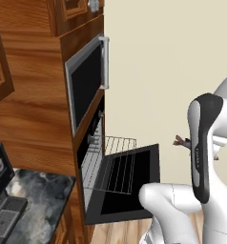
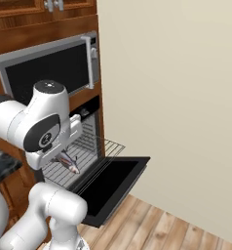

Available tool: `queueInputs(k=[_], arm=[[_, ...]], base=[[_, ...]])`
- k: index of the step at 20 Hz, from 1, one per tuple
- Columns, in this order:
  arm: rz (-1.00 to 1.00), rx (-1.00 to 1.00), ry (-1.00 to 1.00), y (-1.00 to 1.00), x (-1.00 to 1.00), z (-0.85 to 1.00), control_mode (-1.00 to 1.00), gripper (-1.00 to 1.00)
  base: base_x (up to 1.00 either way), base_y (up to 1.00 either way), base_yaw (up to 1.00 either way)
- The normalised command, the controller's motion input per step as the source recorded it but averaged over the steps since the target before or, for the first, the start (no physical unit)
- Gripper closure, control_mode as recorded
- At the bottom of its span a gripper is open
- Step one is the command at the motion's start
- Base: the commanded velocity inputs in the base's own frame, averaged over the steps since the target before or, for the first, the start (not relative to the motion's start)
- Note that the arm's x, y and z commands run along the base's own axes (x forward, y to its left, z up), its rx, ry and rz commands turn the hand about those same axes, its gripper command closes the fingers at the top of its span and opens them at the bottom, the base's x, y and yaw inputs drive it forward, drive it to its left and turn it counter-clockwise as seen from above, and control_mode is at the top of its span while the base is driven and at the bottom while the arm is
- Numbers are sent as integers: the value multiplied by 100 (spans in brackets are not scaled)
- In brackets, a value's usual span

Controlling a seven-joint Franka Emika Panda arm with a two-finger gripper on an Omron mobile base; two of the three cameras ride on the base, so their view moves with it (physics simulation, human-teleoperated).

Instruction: Place the fish on the rack of the oven, and slide the rack back inside. Close the oven door.

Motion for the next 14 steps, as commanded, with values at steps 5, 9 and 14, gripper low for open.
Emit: queueInputs(k=[5,9,14], arm=[[0,0,0,0,10,0,-100,100],[0,0,0,0,1,0,-100,100],[0,0,3,0,22,-21,-100,100]], base=[[14,0,0],[0,0,0],[0,0,0]])
